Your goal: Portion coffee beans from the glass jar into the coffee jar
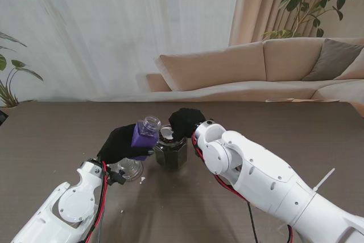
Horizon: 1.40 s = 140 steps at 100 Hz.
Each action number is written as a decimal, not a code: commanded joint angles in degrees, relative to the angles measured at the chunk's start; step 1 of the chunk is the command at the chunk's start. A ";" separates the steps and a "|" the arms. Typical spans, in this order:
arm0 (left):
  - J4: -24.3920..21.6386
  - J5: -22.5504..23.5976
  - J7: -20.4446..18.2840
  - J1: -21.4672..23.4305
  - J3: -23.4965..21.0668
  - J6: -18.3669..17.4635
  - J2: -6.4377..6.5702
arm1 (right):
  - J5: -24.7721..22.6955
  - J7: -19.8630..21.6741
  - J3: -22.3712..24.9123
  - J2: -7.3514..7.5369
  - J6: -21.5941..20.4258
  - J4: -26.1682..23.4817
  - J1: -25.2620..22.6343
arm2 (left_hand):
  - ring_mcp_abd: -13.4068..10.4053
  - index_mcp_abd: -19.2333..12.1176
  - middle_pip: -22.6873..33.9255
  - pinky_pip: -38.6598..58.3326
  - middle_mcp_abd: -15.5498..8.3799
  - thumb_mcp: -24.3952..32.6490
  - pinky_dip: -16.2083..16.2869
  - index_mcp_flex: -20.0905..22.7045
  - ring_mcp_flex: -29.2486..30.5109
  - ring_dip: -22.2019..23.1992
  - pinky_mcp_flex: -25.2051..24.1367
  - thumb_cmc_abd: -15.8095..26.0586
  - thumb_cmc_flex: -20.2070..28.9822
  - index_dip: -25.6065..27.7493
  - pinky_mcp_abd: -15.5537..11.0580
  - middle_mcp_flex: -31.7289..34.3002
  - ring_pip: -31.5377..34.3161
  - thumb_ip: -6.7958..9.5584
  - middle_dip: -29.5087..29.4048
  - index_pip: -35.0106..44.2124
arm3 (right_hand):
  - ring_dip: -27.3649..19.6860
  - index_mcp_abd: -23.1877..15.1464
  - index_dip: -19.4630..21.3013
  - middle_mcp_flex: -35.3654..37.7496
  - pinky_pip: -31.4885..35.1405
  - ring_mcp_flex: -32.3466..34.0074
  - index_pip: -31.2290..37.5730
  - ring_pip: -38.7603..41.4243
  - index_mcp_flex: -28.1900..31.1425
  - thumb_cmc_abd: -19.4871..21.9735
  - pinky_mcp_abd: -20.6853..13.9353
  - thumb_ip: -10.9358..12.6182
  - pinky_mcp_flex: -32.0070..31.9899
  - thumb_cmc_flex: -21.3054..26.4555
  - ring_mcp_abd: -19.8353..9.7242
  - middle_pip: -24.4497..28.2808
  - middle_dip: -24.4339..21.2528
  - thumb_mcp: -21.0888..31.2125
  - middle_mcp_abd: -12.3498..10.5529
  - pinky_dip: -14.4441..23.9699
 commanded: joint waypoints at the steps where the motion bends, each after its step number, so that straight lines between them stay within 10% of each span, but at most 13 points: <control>1: -0.34 -0.12 -0.91 0.07 -0.01 -0.03 -0.20 | 1.13 1.26 0.12 -0.38 1.40 -0.45 -0.43 | 2.20 -4.57 0.04 -0.73 -2.96 24.27 -0.46 8.19 -0.53 1.37 -1.81 13.61 10.13 3.53 -7.65 0.49 3.64 2.47 0.19 10.93 | 0.31 -1.45 0.82 1.60 -0.93 1.55 1.26 -0.03 -0.53 -0.42 -0.44 -0.68 19.45 -0.20 -5.22 0.89 0.95 3.94 0.94 -0.20; 140: -0.42 -0.26 -1.27 -0.04 0.15 1.07 -0.15 | 4.95 1.19 2.70 -0.95 5.52 -0.49 -0.74 | 2.19 -4.46 0.02 -0.78 -2.88 24.15 -0.46 8.11 -0.61 1.37 -1.86 13.67 10.20 3.51 -7.74 0.49 3.63 2.47 0.10 10.81 | 0.39 -0.98 0.79 1.56 -1.03 1.55 1.21 0.05 -0.54 -0.60 0.13 -0.63 19.23 0.03 -4.90 0.89 0.97 3.88 1.33 -0.12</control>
